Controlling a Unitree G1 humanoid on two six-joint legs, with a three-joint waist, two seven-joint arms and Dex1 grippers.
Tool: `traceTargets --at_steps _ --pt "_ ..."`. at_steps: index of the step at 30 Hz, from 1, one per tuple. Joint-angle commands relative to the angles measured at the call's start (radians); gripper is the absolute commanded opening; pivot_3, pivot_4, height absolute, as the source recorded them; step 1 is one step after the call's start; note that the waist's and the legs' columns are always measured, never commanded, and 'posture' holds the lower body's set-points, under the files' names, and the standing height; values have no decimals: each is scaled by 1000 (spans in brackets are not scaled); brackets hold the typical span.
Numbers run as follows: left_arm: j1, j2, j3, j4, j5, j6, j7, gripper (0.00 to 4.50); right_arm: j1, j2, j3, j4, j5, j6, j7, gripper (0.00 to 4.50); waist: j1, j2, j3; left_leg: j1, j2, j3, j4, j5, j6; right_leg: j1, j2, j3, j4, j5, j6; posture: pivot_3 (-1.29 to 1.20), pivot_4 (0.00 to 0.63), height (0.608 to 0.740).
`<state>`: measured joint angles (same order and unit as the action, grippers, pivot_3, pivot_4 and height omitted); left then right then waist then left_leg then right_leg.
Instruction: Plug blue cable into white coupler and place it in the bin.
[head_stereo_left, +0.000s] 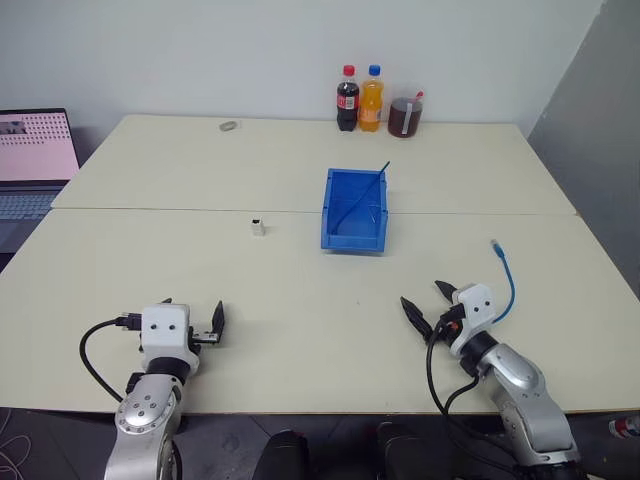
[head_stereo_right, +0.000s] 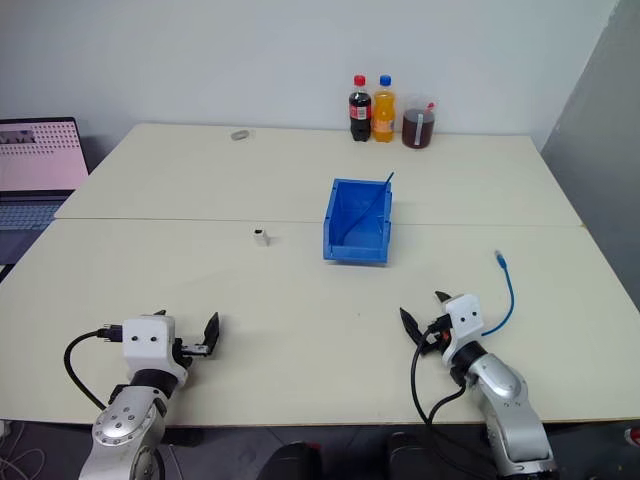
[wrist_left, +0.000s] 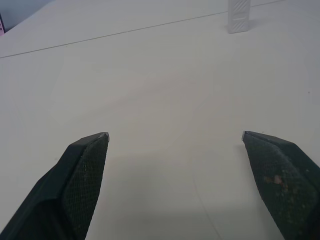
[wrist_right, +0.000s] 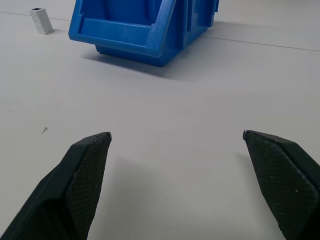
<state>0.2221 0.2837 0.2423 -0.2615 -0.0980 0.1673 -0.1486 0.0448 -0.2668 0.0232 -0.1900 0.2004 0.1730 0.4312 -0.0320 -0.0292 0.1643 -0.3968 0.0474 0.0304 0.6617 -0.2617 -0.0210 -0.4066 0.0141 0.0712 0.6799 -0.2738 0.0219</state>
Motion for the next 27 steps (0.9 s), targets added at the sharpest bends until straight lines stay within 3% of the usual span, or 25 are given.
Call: traceTargets --at_steps 1,19,23,27 --pt "2 1 4 -27 -11 -16 -18 4500 -19 -7 -15 -12 0 -16 0 4478 0 0 0 0 0 0 0 0 0 0 0 0 0 0 0 0 150 740" --pt "-12 19 6 6 22 -7 -24 4500 -6 -16 -10 -25 -9 -26 2 4478 0 0 0 0 0 0 0 0 0 0 0 0 0 0 0 0 150 740" --pt "16 24 12 -26 -109 -48 -162 4500 1 -17 -6 -29 -16 -33 3 4478 0 0 0 0 0 0 0 0 0 0 0 0 0 0 0 0 150 740" --pt "41 69 -25 -25 -97 -72 -245 4500 2 -9 -7 -24 -32 -33 -14 4478 -1 0 0 0 0 0 0 0 0 0 0 0 0 0 0 0 150 740"
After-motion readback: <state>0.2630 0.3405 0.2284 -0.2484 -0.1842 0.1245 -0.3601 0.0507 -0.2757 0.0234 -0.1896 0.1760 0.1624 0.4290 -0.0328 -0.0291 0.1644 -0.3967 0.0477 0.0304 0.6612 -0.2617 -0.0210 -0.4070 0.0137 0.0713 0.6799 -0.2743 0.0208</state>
